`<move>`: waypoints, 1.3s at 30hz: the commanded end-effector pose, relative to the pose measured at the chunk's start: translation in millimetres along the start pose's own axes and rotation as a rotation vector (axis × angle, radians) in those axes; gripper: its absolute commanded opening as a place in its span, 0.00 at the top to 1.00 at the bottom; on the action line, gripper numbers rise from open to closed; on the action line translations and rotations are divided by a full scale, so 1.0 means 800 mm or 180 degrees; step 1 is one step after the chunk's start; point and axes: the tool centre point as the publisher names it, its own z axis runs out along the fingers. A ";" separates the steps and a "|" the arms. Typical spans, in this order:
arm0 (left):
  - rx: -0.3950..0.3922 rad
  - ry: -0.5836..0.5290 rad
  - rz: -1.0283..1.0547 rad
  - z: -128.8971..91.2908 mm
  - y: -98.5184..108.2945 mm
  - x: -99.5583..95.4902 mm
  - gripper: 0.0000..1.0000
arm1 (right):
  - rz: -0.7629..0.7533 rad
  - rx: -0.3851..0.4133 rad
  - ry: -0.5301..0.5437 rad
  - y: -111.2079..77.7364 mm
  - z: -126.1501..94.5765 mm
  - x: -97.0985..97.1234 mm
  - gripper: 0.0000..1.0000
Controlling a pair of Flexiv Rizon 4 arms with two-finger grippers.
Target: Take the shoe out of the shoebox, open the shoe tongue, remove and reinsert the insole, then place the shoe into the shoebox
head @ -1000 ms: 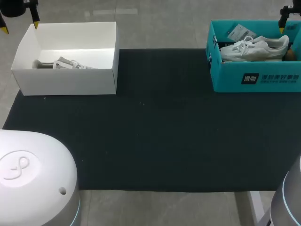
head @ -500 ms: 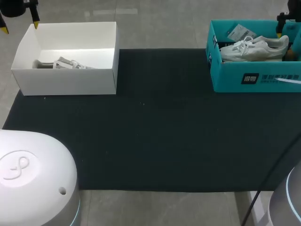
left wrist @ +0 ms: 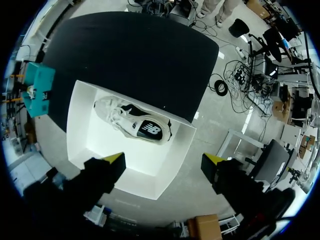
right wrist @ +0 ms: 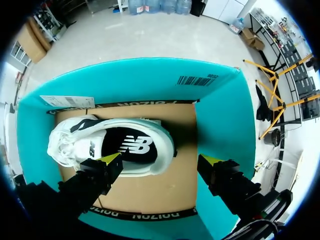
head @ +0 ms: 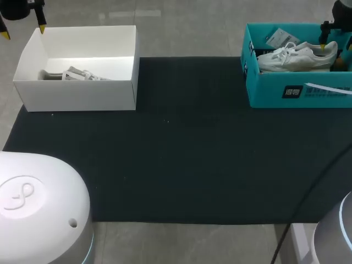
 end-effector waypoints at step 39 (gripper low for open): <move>-0.0001 0.0010 0.0003 -0.001 0.000 0.000 0.00 | -0.0089 0.0123 -0.0027 0.015 0.066 0.004 0.00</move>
